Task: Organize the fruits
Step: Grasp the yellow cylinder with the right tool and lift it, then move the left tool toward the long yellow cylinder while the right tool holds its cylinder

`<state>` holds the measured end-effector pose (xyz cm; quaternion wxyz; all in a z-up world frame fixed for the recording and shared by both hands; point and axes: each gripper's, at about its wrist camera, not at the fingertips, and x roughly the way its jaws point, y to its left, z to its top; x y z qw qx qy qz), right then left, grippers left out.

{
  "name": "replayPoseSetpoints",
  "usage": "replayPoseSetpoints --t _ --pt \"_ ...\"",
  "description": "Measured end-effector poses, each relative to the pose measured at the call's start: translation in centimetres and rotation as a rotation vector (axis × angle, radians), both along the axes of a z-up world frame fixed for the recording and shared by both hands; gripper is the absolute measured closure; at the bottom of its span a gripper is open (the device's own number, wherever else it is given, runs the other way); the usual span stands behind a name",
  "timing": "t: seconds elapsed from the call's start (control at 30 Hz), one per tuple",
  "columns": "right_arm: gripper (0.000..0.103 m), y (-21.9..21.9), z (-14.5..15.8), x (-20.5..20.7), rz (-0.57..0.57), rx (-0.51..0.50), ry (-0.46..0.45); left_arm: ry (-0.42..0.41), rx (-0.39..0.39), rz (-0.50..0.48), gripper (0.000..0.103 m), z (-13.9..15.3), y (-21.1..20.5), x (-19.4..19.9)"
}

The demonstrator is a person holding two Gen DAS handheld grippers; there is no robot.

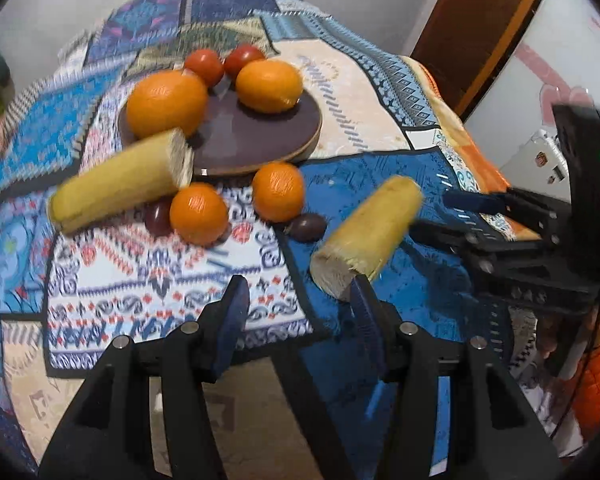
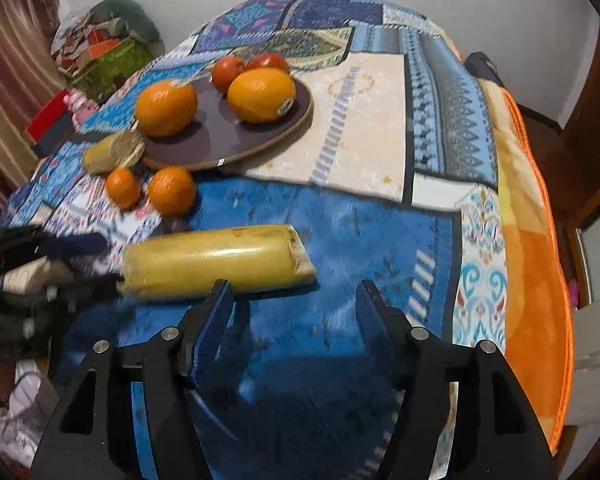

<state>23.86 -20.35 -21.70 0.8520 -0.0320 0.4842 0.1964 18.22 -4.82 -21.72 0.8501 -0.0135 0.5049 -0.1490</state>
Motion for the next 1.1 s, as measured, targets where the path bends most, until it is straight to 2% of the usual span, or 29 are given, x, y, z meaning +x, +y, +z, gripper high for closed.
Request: replayPoseSetpoints --t 0.13,0.3,0.43,0.57,0.7,0.9,1.1 --pt "0.043 0.1 0.8 1.4 -0.032 0.026 -0.008 0.001 -0.027 0.021 0.050 0.3 0.4 0.6" --pt "0.043 1.1 1.4 0.5 0.000 0.053 -0.016 -0.049 -0.030 0.091 0.050 2.2 4.1 1.0" --pt "0.043 2.0 1.0 -0.1 0.020 0.080 0.011 -0.085 0.007 0.159 0.042 3.4 7.8 2.5" --pt "0.041 2.7 0.6 -0.2 0.026 0.103 0.031 -0.076 0.016 0.186 0.036 3.0 10.7 4.1" --pt "0.039 3.0 0.3 0.3 0.020 0.141 0.063 -0.038 0.037 0.142 0.033 1.7 11.1 5.3" --pt "0.031 3.7 0.0 0.6 0.024 0.155 0.077 -0.044 0.065 0.071 0.012 0.8 10.0 7.1" --pt "0.023 4.2 -0.3 1.0 0.024 0.155 0.082 -0.036 0.071 0.026 0.008 0.5 9.5 9.2"
